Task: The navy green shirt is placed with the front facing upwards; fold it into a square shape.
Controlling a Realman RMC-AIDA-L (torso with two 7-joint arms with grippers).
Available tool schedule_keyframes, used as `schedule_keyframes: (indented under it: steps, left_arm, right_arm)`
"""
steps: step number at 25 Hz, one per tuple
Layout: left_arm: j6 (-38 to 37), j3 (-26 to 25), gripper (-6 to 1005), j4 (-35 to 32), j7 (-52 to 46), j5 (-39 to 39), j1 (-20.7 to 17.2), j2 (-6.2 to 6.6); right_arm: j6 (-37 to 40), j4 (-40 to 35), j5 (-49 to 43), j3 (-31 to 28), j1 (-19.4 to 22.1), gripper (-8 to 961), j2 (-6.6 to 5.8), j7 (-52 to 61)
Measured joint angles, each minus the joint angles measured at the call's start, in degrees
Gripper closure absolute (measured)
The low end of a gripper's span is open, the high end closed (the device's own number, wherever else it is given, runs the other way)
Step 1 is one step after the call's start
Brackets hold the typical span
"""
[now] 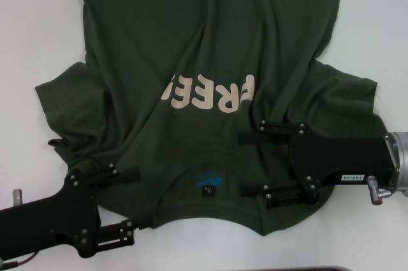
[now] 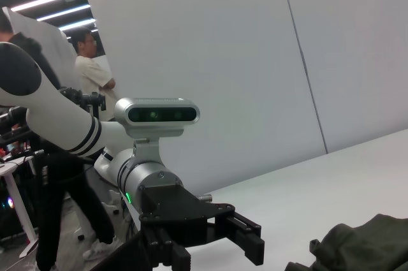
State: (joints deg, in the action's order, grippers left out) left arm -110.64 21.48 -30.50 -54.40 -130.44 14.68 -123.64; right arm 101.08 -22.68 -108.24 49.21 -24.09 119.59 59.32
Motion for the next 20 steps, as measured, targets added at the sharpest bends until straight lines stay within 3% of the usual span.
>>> schedule_keyframes:
  steps: [20]
  left_arm:
    - [-0.1,-1.4,233,-0.1,-3.0,1.9,0.4,0.02]
  right_arm:
    - [0.1,0.2,-0.1,0.0,0.0,47,0.0,0.2]
